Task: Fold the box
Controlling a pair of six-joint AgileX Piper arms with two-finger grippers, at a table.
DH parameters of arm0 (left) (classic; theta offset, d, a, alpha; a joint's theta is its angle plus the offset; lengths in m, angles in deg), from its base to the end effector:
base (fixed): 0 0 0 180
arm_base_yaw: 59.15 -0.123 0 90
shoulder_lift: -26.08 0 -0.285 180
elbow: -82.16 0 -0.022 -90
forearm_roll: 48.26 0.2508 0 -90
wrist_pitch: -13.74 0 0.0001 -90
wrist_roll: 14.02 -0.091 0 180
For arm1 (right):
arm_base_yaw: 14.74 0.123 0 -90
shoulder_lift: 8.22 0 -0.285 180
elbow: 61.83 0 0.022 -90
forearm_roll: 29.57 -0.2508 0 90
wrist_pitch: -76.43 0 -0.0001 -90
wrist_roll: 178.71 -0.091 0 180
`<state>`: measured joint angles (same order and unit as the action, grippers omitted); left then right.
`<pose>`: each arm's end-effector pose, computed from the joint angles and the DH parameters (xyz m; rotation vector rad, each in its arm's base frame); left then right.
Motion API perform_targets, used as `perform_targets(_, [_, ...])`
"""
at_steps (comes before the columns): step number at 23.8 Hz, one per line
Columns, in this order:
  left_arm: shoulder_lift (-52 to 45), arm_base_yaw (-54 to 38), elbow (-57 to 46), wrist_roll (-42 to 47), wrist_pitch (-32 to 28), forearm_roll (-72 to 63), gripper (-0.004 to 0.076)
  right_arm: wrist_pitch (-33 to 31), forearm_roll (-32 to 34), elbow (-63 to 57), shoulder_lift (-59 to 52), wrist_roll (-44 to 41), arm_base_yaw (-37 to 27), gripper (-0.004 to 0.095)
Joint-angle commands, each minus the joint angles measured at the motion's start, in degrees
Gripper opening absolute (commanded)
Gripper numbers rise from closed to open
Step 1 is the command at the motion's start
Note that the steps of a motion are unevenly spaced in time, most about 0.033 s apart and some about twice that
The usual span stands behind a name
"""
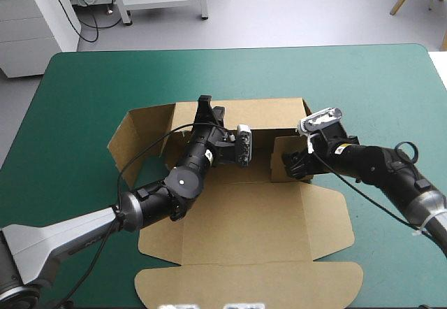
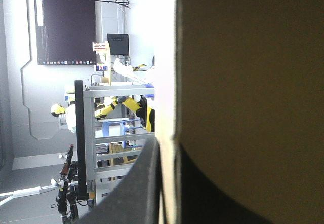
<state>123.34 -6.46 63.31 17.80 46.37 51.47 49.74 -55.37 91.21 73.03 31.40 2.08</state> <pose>0.2466 -0.2437 0.2888 1.4747 1.2469 0.7348 0.2508 0.0944 0.2868 -0.5710 2.2454 0.3168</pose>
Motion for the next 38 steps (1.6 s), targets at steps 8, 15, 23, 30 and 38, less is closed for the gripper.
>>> perform_targets(8, [-1.74,0.21,1.26,0.91,0.96,4.16,-0.001,17.99,25.27,-2.68,-1.78,-32.29,8.89,0.0715])
perform_targets(15, [-1.74,0.21,1.26,0.91,0.96,4.16,-0.001,18.81,26.33,-2.68,-1.78,-34.09,8.89,-0.0024])
perform_targets(23, [-1.74,0.21,1.26,1.03,0.18,4.16,0.0339,19.14,26.43,-2.68,-1.78,-34.09,8.89,-0.0004])
perform_targets(30, [-1.74,3.45,1.26,1.61,5.13,4.16,0.0658,18.89,28.15,-0.48,-0.93,-33.01,8.68,-0.0004])
perform_targets(38, [-1.74,13.05,1.26,0.71,21.96,4.26,0.0638,-2.37,28.56,21.12,10.55,-35.35,4.54,-0.0004])
